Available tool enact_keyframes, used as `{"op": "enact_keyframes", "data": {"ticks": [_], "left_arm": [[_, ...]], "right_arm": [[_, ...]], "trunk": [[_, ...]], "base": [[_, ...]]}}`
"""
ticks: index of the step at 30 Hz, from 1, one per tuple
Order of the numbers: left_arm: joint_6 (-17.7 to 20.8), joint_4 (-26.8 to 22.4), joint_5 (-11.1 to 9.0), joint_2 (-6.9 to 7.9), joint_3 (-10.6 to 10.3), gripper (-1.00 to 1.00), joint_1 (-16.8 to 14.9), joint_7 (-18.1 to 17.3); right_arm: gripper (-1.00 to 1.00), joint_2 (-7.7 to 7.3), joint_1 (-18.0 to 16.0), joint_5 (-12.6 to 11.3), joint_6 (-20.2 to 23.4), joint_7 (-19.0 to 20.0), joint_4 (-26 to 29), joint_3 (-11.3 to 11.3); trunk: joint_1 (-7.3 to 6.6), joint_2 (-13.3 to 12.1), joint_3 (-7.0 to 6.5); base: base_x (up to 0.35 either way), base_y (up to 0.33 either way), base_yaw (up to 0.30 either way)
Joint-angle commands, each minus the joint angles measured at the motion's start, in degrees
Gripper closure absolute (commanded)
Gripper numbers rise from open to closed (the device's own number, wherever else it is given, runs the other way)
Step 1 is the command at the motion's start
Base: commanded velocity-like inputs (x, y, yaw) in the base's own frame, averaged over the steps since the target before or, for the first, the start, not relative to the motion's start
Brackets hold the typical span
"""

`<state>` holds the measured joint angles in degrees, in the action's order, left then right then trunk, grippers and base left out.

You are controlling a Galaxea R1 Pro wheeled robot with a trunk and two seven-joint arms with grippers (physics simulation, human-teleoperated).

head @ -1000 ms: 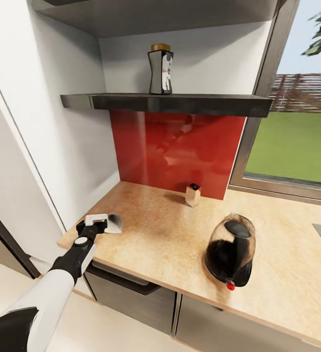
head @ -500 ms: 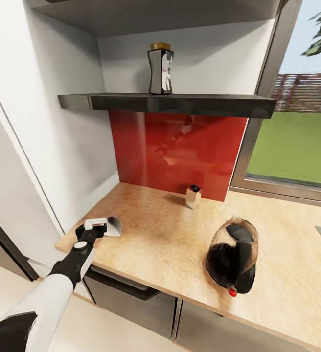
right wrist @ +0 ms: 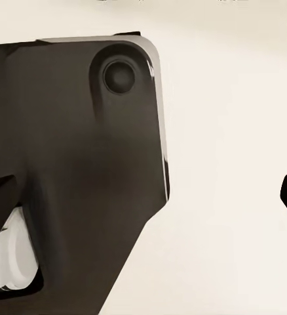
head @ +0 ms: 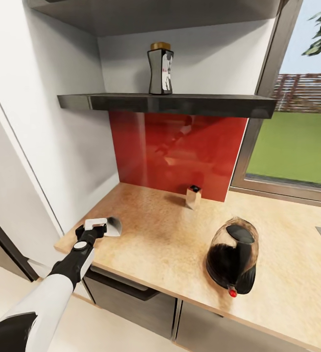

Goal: Set up a coffee station on the kitchen countertop: keep the coffee maker on the countertop, move the bottle of coffee from the kitchen shelf to the counter next to the coffee maker, place a paper coffee filter on top of the coffee maker, put the saucer next to the coffee maker with the coffee cup on the saucer, and place the electric kettle next to the coffee maker.

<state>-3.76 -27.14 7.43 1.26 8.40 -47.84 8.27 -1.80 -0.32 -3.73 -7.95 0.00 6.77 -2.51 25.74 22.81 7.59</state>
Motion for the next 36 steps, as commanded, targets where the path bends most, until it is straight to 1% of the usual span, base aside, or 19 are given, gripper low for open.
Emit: {"op": "enact_keyframes", "data": {"ticks": [1,5,12,23,30,36], "left_arm": [[-0.2,0.1,0.6,-0.02,0.2,-1.00,-0.1,0.1],[-0.2,0.1,0.6,0.04,0.3,-1.00,-0.1,0.1],[-0.2,0.1,0.5,0.00,0.3,-1.00,0.0,0.1],[-0.3,3.2,0.6,0.42,0.6,-1.00,0.0,0.1],[-0.3,3.5,0.6,0.42,0.7,-1.00,0.0,0.1],[-0.3,3.6,0.6,0.41,0.7,-1.00,0.0,0.1]], "right_arm": [[-1.00,0.02,0.0,-0.4,-0.2,0.1,0.0,-0.2],[-1.00,0.05,0.0,-0.2,-0.2,0.1,0.0,-0.2],[-1.00,0.07,0.0,0.0,-0.3,0.2,0.0,-0.1],[-1.00,0.13,0.0,0.0,-0.4,0.2,0.0,-0.1],[-1.00,0.13,0.0,0.0,-0.4,0.2,0.0,-0.1],[-1.00,0.13,0.0,0.0,-0.4,0.2,0.0,-0.1]], "trunk": [[0.04,0.1,0.11],[0.04,0.1,0.11],[0.04,0.1,0.11],[0.04,0.1,0.11],[0.04,0.1,0.11],[0.04,0.1,0.11]], "base": [[0.074,0.000,0.000],[0.119,0.000,0.000],[0.020,0.000,0.000],[0.000,0.000,0.000],[0.011,0.000,0.000],[0.121,0.000,0.000]]}}
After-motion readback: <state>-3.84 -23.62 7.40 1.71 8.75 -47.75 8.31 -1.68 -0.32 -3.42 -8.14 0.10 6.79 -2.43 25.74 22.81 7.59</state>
